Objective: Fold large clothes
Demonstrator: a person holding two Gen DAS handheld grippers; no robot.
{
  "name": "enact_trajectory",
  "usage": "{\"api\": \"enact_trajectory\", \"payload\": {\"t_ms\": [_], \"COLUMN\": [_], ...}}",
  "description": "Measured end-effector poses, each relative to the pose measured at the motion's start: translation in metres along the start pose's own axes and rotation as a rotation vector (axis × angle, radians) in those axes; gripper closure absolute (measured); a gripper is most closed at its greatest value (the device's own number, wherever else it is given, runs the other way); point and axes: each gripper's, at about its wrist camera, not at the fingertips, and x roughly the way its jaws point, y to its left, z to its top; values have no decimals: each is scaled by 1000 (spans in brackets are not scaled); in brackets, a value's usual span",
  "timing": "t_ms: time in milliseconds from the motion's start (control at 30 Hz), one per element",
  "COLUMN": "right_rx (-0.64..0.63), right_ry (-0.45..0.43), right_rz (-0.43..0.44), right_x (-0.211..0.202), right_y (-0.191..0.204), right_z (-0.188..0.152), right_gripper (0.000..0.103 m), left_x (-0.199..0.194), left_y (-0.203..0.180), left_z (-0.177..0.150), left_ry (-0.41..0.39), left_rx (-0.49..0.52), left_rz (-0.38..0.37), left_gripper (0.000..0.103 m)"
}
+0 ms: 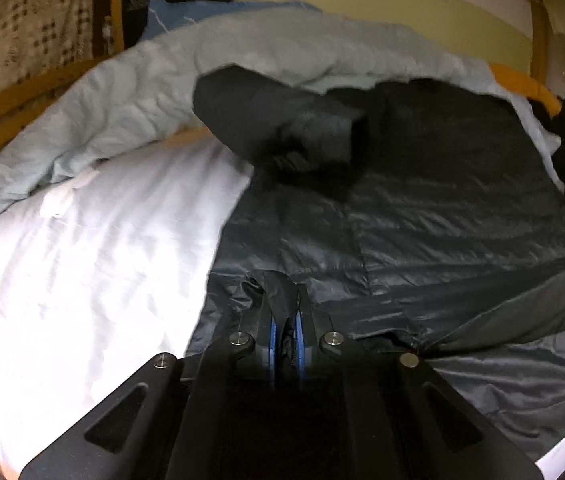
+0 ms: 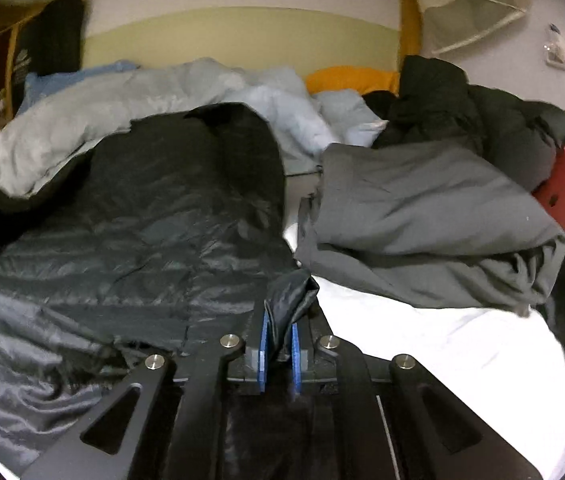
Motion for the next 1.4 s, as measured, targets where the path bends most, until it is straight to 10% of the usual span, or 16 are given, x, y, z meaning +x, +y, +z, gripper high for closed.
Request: {"api": "enact_trajectory", "payload": {"t_ms": [100, 200, 367, 500, 633, 833, 1067, 1400], "right_rx": [19, -19, -1, -18, -119, -203, -322, -115], "right_ry": [-81, -179, -309, -272, -67, 97, 120, 221], "right_rz": [-57, -138, -110, 113, 388, 503, 220, 222], "right_x": [-10, -32, -81, -109, -107, -78, -34, -8], "right_y": [0, 1, 0, 14, 37, 61, 78, 53], "right_z": [2, 5, 13, 17, 1, -35, -54, -54], "right_gripper": [73, 14, 1, 0, 0, 0, 0, 0], "left_x": [-11, -29, -111, -156, -136, -94, -40, -21], "left_y": [-1, -1, -22, -55, -95, -127, -111, -90], "left_z": [4, 4, 7, -8, -29, -52, -37, -41], "left_ry": [-58, -126, -331, -404, -180, -32, 34, 46], "left_rx": [4, -8, -6, 74, 128, 153, 109, 32], "left_rz": [8, 37, -28, -186, -422, -453, -260, -184], "left_gripper": [92, 84, 47, 39, 39, 40, 39, 40]}}
